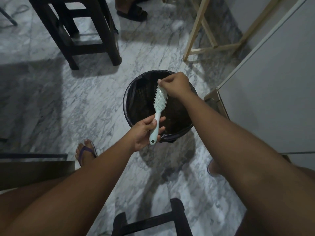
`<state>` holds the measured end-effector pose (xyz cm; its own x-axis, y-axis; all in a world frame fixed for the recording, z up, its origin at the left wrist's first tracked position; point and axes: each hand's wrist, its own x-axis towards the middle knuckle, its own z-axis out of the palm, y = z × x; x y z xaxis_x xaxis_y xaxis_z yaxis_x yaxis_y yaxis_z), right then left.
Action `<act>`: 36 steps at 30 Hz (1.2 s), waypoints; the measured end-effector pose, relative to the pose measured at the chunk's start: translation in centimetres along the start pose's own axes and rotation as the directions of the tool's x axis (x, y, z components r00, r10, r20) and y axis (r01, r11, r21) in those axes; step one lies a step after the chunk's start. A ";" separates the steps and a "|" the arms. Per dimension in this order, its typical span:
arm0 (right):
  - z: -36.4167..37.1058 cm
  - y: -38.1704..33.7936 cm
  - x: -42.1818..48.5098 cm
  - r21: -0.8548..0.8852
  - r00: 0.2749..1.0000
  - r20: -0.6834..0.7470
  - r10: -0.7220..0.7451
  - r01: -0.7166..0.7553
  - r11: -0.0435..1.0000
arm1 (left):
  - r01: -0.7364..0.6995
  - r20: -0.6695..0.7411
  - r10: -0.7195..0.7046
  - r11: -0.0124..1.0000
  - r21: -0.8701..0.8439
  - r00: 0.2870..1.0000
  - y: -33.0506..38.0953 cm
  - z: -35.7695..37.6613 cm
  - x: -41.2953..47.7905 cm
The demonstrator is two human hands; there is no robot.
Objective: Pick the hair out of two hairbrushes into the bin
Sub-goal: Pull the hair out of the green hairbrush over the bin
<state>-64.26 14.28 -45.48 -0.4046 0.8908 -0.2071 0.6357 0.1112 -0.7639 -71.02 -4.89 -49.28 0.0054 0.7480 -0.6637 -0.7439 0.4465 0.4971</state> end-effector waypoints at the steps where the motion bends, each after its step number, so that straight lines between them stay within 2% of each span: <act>1: -0.1 0.0 0.1 -0.019 1.000 0.002 -0.007 0.007 1.000 | 0.002 -0.002 -0.002 1.000 -0.003 1.000 -0.1 -0.1 0.0; 4: -0.3 0.0 0.3 0.011 1.000 0.012 0.001 -0.001 1.000 | 0.000 0.012 0.000 1.000 -0.026 1.000 -0.1 -0.1 0.0; 9: -0.4 0.4 0.7 0.254 0.992 -0.045 0.121 -0.105 0.962 | -0.002 0.051 0.005 0.998 -0.070 0.999 0.0 0.7 0.1; 12: -0.7 0.6 0.7 0.420 0.977 0.024 0.214 -0.204 0.884 | -0.006 0.049 0.009 0.998 -0.062 0.999 0.1 0.6 0.2; 18: -2.2 -0.3 0.4 0.691 0.954 0.108 0.280 -0.275 0.669 | 0.001 0.072 0.005 0.997 -0.074 0.997 0.3 0.4 0.1; 20: -2.5 -0.4 0.6 0.690 0.956 0.100 0.276 -0.267 0.673 | -0.001 0.069 0.007 0.997 -0.083 0.998 0.3 0.2 0.1; 23: -2.2 0.0 0.5 0.613 0.951 0.116 0.288 -0.296 0.732 | -0.010 0.055 0.016 0.995 -0.103 0.998 0.4 0.0 0.1; 27: -1.0 0.6 -0.9 0.429 0.904 0.266 0.336 -0.423 0.798 | -0.018 0.040 0.022 0.994 -0.103 0.999 0.7 0.2 0.2; 30: -0.5 0.8 -2.0 0.446 0.878 0.391 0.277 -0.444 0.777 | -0.025 0.037 0.029 0.995 -0.102 0.999 1.0 0.4 0.3; 32: -0.2 1.0 -2.3 0.432 0.901 0.375 0.217 -0.377 0.819 | -0.030 0.029 0.033 0.994 -0.103 0.999 1.0 0.4 0.4; 35: -0.2 1.0 -2.5 0.408 0.952 0.247 0.180 -0.271 0.872 | -0.038 0.012 0.039 0.994 -0.098 0.999 0.9 0.4 0.5; 36: -0.3 0.8 -2.5 0.351 0.966 0.198 0.170 -0.231 0.907 | -0.039 0.007 0.040 0.994 -0.097 0.999 0.8 0.4 0.5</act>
<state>-62.53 12.25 -45.42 -0.4127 0.7919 -0.4502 0.4399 -0.2596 -0.8597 -71.37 -3.95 -48.97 -0.0198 0.7685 -0.6396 -0.8052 0.3670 0.4658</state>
